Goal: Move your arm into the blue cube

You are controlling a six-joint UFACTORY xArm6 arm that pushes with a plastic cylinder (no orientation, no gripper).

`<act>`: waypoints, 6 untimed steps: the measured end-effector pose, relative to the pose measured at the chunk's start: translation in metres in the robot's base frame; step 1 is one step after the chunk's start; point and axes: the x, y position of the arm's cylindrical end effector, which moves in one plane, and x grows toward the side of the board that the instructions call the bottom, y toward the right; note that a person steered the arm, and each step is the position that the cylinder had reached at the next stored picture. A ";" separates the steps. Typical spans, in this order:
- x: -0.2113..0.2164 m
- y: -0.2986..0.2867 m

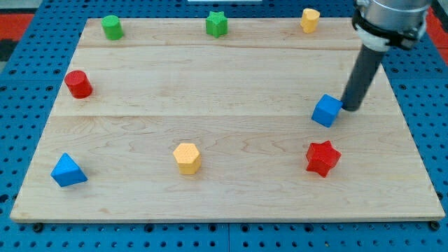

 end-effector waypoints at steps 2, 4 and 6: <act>0.008 -0.031; -0.057 0.036; -0.059 -0.025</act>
